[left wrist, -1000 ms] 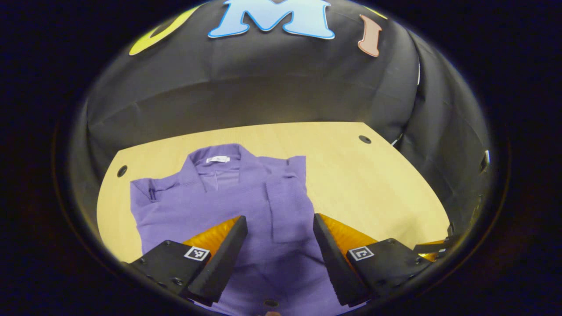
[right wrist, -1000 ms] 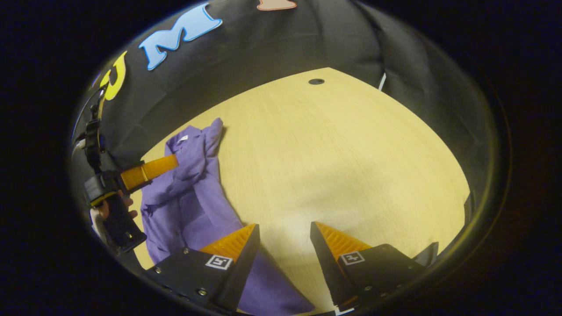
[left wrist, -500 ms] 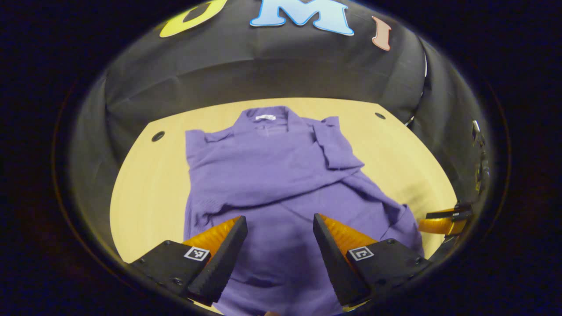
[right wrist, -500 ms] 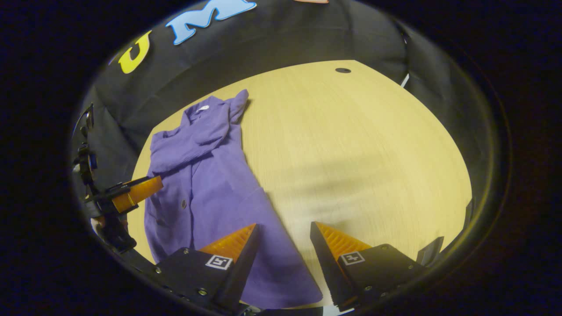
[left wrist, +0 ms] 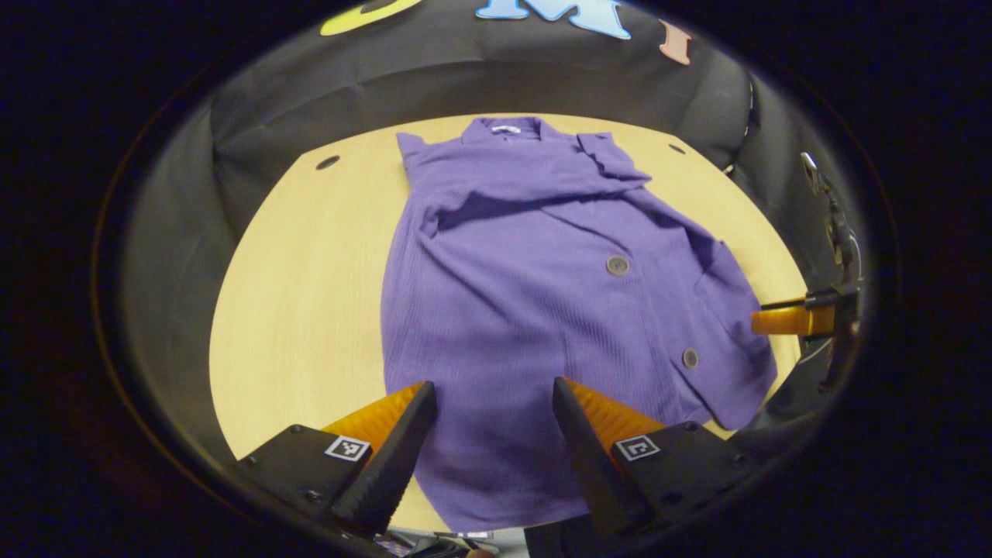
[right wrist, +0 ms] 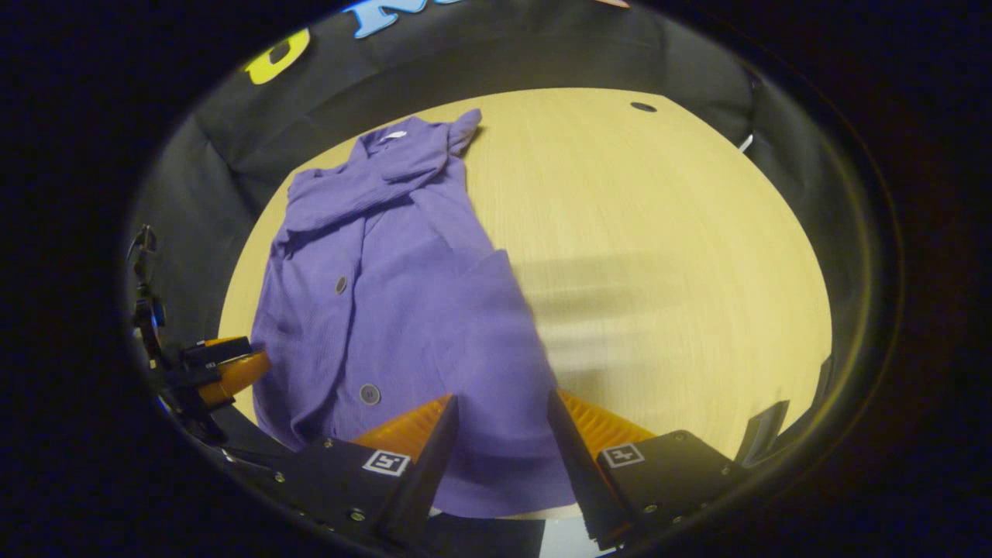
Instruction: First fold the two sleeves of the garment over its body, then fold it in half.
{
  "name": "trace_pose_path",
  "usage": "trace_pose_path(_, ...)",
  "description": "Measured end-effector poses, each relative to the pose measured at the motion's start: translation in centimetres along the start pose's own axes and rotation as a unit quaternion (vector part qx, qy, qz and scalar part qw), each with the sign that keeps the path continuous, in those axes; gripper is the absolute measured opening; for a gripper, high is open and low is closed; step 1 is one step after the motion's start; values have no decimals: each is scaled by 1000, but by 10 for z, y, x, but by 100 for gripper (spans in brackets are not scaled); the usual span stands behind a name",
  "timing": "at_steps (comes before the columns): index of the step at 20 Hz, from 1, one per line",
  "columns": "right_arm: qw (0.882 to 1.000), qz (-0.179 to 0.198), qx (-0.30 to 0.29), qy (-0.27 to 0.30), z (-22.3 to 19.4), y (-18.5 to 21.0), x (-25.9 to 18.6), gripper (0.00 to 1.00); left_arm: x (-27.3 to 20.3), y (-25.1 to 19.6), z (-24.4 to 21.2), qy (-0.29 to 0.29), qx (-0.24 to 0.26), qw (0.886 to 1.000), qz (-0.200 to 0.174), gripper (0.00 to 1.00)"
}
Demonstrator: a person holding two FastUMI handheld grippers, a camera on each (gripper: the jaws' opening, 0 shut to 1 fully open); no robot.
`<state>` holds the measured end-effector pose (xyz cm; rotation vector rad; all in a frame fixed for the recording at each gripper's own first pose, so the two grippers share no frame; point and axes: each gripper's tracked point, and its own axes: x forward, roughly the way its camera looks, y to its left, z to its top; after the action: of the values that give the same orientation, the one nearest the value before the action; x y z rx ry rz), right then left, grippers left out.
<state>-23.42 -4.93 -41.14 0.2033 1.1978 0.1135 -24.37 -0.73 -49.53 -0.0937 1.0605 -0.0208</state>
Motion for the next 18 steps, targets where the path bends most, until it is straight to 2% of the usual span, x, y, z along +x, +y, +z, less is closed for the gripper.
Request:
trace_pose_path(1,1000,0,-9,6,-7,3,-3,75,-2,2,-14,9,6,1000,5,96)
trace_pose_path(6,998,-9,-50,36,-29,12,0,75,-5,11,-57,51,31,998,27,98)
trace_pose_path(11,996,-30,-60,60,-35,10,8,76,2,12,-62,63,-4,998,22,98)
trace_pose_path(12,995,-39,-63,66,-36,8,9,76,3,12,-63,64,-8,998,19,94)
trace_pose_path(18,986,-76,-98,108,-41,5,12,77,4,12,-61,71,-6,997,15,95)
